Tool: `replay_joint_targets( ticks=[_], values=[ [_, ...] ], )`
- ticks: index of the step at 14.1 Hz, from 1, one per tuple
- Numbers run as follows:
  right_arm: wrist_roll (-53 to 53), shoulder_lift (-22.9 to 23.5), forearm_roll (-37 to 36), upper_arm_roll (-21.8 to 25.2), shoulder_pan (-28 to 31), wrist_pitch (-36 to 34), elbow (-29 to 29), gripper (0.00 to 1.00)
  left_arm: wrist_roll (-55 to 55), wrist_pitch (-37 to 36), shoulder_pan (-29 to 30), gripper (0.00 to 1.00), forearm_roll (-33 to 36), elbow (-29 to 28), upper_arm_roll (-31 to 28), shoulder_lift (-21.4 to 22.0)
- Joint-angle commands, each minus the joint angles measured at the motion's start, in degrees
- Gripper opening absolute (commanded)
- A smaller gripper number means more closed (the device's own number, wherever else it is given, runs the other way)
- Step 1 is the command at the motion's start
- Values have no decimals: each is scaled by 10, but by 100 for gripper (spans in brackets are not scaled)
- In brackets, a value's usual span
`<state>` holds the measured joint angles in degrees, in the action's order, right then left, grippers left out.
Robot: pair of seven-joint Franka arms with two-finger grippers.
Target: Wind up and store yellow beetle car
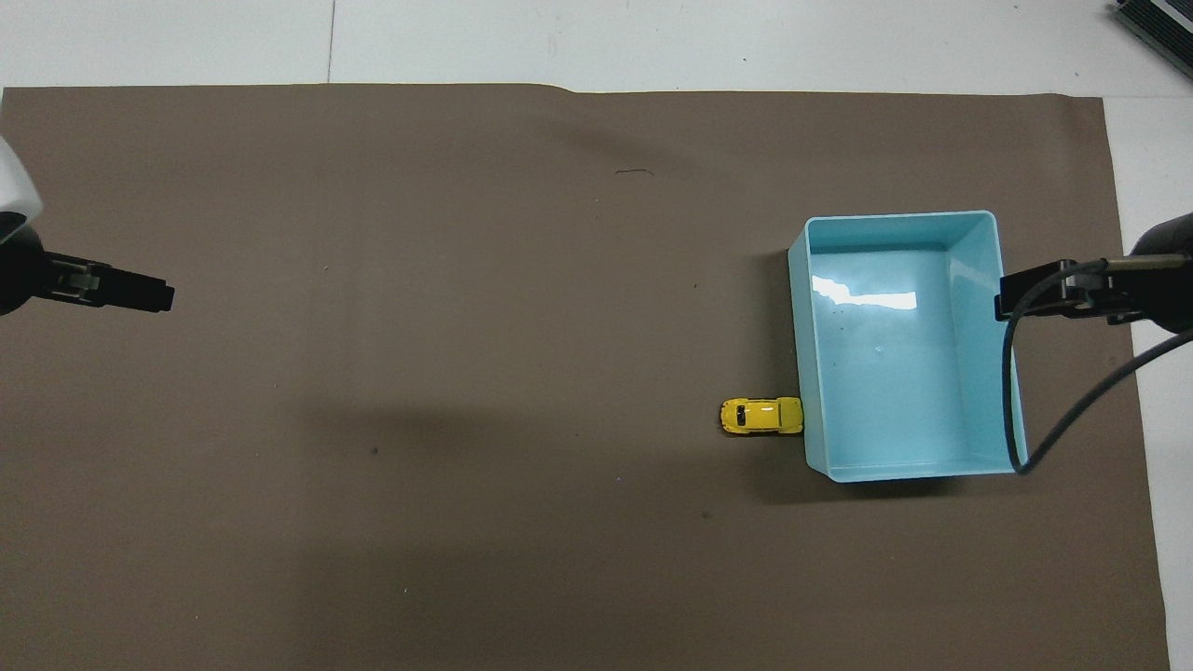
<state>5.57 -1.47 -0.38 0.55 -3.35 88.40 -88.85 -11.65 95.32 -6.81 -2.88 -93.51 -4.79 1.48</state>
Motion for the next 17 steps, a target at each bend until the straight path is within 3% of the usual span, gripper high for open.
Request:
replay_joint_targets(
  ticks=[1, 3, 4, 6, 10, 13, 17],
  values=[
    [-38, -16, 18, 0, 4, -9, -6, 100, 15, -67, 5, 100, 30, 55, 7, -12],
    [-86, -21, 19, -5, 3, -8, -15, 100, 79, -59, 1, 100, 34, 58, 10, -10],
    [-159, -25, 22, -5, 3, -9, -20, 100, 118, -48, 0, 100, 34, 49, 12, -5],
    [-301, -34, 22, -9, -4, -3, -33, 100, 123, -49, 2, 100, 34, 40, 13, 0],
    [-405, -51, 21, -25, -13, -3, -60, 100, 124, -65, 2, 100, 35, 40, 12, 0],
    [-544, -46, 21, -31, -13, 6, -70, 100, 124, -72, 3, 100, 35, 43, 10, 0],
    [-661, -56, 21, -32, -38, 27, -110, 100, 124, -146, 5, 100, 10, 101, 4, -39]
  ],
)
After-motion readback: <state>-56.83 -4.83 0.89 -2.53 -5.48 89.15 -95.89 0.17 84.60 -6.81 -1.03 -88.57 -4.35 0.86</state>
